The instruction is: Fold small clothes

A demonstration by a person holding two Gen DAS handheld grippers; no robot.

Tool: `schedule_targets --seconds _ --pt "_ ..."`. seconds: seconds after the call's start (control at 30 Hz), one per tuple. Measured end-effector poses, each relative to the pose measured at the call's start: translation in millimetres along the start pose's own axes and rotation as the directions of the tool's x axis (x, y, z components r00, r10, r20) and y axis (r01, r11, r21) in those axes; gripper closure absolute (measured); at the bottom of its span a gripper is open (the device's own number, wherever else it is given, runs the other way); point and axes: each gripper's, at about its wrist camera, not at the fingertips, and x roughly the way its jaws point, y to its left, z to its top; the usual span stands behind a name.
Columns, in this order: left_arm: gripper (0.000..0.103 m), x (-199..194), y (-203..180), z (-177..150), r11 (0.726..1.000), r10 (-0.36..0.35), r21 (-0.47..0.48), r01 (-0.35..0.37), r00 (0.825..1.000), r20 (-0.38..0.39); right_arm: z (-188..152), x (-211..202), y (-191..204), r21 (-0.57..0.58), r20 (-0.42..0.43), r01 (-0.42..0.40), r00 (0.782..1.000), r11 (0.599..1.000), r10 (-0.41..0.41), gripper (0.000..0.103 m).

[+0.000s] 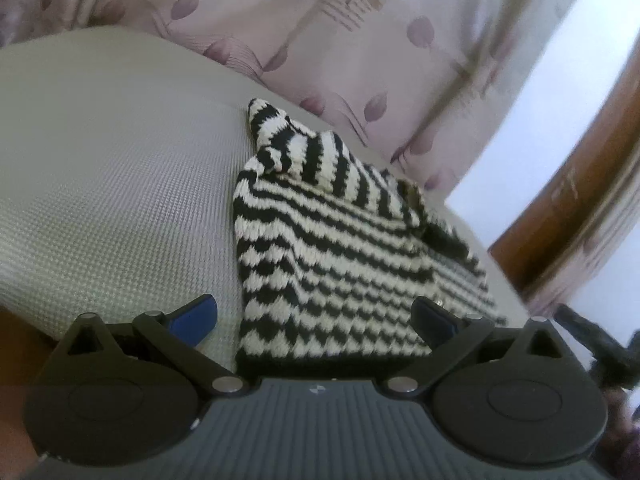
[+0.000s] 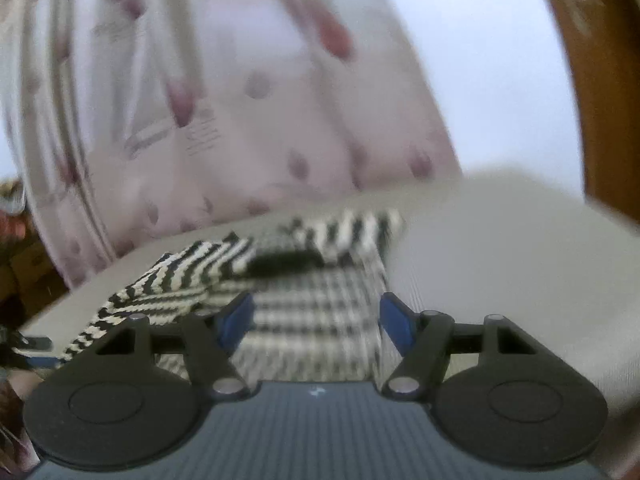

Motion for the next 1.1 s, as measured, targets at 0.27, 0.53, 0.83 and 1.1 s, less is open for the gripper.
schedule_targets --seconds 0.27,0.53,0.83,1.1 --pt "0.001 2 -11 -4 1.000 0.019 0.008 -0.019 1.000 0.022 44 160 94 -0.429 -0.125 -0.097 0.991 0.898 0.048 0.042" --pt "0.001 6 -8 1 0.997 0.065 0.049 -0.066 0.998 0.017 40 246 92 -0.659 -0.185 -0.053 0.978 0.750 -0.093 0.086" --pt "0.001 15 -7 7 0.998 0.066 0.010 -0.067 0.997 0.025 130 224 -50 -0.154 -0.042 0.306 0.948 0.940 -0.315 0.083" --pt "0.001 14 -5 8 0.999 0.036 0.035 -0.036 0.999 -0.008 18 87 -70 0.206 -0.196 0.004 0.980 0.979 0.037 0.055"
